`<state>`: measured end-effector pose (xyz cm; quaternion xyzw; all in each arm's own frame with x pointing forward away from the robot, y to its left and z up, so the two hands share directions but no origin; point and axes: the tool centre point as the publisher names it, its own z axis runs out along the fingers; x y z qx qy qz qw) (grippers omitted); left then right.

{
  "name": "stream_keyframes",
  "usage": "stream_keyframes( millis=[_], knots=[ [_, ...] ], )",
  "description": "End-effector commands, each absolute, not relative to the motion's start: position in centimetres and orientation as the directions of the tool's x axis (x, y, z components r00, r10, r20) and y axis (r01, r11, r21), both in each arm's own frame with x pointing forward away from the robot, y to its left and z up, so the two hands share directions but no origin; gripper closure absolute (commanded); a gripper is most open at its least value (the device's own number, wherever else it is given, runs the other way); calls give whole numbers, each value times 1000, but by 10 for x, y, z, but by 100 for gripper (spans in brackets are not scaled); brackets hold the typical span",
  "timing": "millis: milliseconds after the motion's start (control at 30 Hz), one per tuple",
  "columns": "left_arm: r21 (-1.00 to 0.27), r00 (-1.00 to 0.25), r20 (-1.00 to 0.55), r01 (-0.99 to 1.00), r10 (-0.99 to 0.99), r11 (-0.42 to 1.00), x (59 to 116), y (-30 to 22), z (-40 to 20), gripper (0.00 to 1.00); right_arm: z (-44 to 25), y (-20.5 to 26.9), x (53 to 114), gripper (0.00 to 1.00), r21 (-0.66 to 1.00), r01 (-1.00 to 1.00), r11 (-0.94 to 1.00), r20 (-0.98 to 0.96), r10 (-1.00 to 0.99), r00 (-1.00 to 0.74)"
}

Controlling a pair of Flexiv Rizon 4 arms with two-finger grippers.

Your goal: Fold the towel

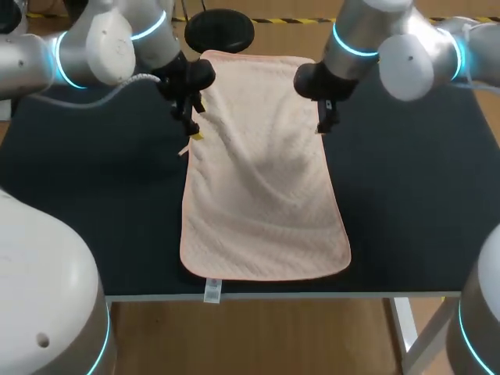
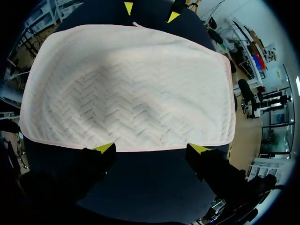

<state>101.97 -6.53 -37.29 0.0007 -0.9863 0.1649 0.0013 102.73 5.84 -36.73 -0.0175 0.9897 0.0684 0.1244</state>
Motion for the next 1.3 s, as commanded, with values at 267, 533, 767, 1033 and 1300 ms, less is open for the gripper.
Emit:
stream_keyframes(
  millis=[267, 533, 767, 1033, 1300],
  knots=[
    [-309, -1000, 18, 0, 5, 951, 1037, -73, -406, 0, -412, 67, 1051, 0, 105, 25, 994, -144, 40, -989],
    [-287, -999, 49, -11, 3, 958, 1036, -68, -423, 0, -426, 65, 1052, 0, 104, 18, 994, -106, 29, -994],
    [-284, -997, 73, -18, 3, 959, 1035, -69, -432, 0, -433, 63, 1053, 0, 91, 23, 996, -83, 30, -996],
    [-294, -997, 78, -20, 3, 956, 1034, -68, -438, 0, -440, 63, 1052, 0, 85, 28, 996, -54, 33, -998],
    [-301, -997, 81, -15, 10, 953, 1034, -68, -442, 40, -443, 62, 1051, 82, 91, 31, 995, -45, 36, -998]
  ],
)
